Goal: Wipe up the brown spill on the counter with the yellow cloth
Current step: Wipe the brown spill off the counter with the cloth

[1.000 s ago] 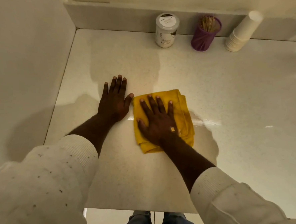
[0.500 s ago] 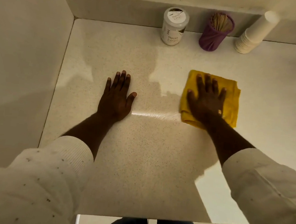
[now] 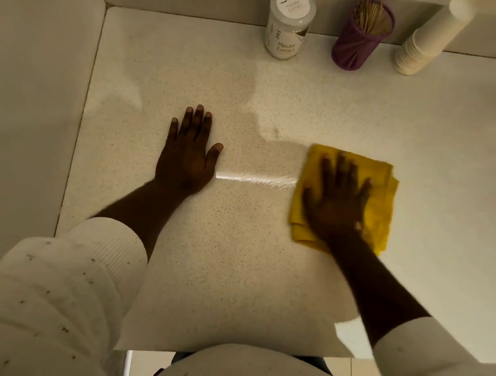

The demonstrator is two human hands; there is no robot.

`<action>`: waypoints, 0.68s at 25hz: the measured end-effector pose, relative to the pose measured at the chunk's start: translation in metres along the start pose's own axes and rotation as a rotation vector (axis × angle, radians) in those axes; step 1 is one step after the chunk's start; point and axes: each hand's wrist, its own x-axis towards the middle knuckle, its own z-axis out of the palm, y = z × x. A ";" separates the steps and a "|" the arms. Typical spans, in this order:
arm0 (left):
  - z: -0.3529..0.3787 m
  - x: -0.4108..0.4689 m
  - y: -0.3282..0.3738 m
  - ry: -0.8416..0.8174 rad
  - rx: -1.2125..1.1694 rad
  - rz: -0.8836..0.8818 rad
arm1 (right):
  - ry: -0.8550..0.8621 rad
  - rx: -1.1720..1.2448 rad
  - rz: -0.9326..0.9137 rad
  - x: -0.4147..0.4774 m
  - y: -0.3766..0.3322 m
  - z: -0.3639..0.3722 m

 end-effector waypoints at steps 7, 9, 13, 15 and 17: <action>-0.002 -0.001 0.002 0.001 -0.005 -0.006 | -0.035 0.017 -0.342 0.001 -0.044 0.009; -0.001 0.000 0.002 0.003 -0.014 -0.004 | -0.019 0.003 -0.206 0.024 -0.011 0.001; 0.000 -0.001 0.001 0.006 -0.014 -0.009 | -0.021 0.000 0.022 0.080 0.026 -0.012; -0.001 -0.001 0.001 0.005 -0.015 -0.012 | -0.017 0.013 0.041 0.100 0.011 -0.010; -0.001 -0.001 0.002 0.008 -0.019 -0.012 | -0.014 0.018 -0.014 0.106 -0.020 -0.006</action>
